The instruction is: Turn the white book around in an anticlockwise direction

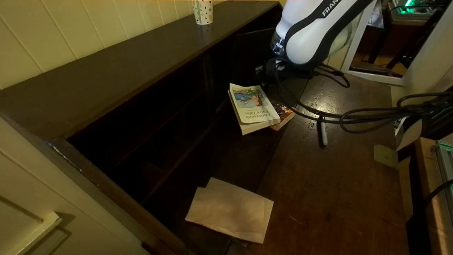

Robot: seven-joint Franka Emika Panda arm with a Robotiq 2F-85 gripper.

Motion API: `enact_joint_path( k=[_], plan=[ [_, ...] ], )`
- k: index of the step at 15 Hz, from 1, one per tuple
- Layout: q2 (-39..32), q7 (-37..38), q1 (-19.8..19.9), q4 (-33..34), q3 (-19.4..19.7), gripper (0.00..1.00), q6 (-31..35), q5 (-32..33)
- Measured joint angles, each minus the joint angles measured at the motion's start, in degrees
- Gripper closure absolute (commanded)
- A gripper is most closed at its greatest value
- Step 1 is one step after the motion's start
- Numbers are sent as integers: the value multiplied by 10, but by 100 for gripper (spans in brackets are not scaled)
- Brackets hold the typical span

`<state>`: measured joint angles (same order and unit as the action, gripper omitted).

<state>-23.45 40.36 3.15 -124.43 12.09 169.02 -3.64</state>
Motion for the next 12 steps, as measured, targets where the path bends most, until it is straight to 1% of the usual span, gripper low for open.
enact_joint_path(
  k=[3, 6, 8, 10, 11, 12],
  plan=[
    [-2, -18, 2, 0, -7, 100, 4, -32],
    [-1, -36, 0, 0, -1, 100, 4, -34],
    [4, -48, -18, 0, 27, 100, -13, -22],
    [20, -54, -39, -3, 57, 100, -41, 4],
    [32, -58, -46, -6, 65, 100, -53, 15],
    [46, -69, -48, -11, 64, 100, -63, 19]
  ],
)
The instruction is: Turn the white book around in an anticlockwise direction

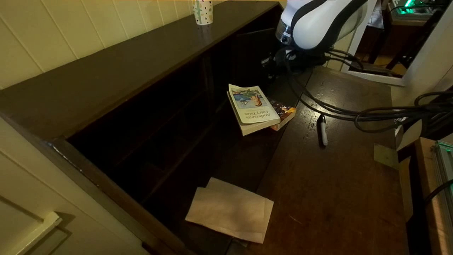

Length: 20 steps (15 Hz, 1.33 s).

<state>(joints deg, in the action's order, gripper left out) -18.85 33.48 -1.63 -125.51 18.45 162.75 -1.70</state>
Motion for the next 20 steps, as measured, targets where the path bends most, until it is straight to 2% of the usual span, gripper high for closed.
enact_joint_path(
  k=[3, 6, 13, 17, 20],
  plan=[
    [39, -31, 1, -14, -23, 100, -24, -3],
    [59, -66, 9, -25, -66, 100, -45, -33],
    [48, -170, 43, -34, -139, 100, -81, -139],
    [34, -250, 68, -34, -166, 100, -81, -192],
    [25, -291, 82, -32, -175, 100, -82, -205]
  ],
)
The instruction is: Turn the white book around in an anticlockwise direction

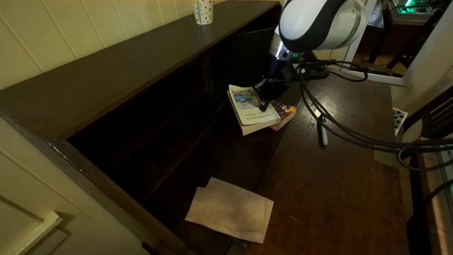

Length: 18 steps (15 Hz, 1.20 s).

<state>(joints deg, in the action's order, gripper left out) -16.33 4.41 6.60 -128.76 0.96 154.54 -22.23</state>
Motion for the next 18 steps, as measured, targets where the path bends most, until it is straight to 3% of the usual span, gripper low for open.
enact_joint_path(
  k=[10, 18],
  plan=[
    [0, -52, 3, 2, 5, 100, -10, 13],
    [2, -57, 3, 6, 28, 100, -29, 104]
  ],
)
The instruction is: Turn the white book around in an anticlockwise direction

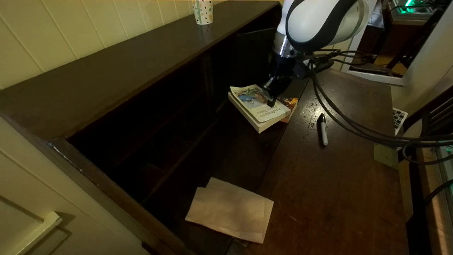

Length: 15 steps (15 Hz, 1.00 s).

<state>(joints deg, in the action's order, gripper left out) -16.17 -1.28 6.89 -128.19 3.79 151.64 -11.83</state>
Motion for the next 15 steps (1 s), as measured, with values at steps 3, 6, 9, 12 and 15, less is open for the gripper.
enact_joint_path(
  k=[3, 6, 9, 12, 15],
  plan=[
    [0, 0, 0, 0, 11, 100, -2, 32],
    [0, 6, -1, 0, 25, 100, -2, 60],
    [0, 5, 1, 0, 30, 100, -2, 63],
    [3, 3, 2, 0, 27, 100, -7, 63],
    [9, -5, 2, 0, 17, 100, -24, 59]
  ],
)
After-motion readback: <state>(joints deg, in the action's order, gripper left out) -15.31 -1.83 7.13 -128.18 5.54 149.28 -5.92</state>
